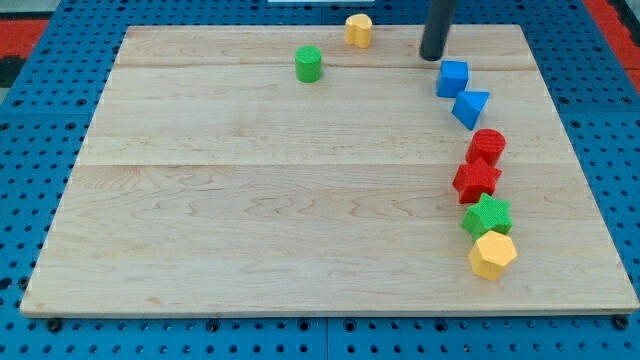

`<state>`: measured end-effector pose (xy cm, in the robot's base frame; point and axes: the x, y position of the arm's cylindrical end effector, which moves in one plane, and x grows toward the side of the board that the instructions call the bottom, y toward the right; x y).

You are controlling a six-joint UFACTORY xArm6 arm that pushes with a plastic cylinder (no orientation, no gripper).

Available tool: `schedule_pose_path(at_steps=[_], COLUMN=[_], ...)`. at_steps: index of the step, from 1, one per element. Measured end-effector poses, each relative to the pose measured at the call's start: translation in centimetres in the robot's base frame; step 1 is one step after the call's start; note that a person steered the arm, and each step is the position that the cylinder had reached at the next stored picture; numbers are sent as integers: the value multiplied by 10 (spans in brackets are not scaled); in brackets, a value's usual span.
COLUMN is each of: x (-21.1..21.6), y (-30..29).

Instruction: Move the blue blocks to the right side

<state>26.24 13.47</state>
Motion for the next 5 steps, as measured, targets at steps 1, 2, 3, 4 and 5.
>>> schedule_pose_path(at_steps=[1, 2, 3, 4, 5], x=[26, 38, 38, 38, 40], y=[-17, -2, 4, 13, 22])
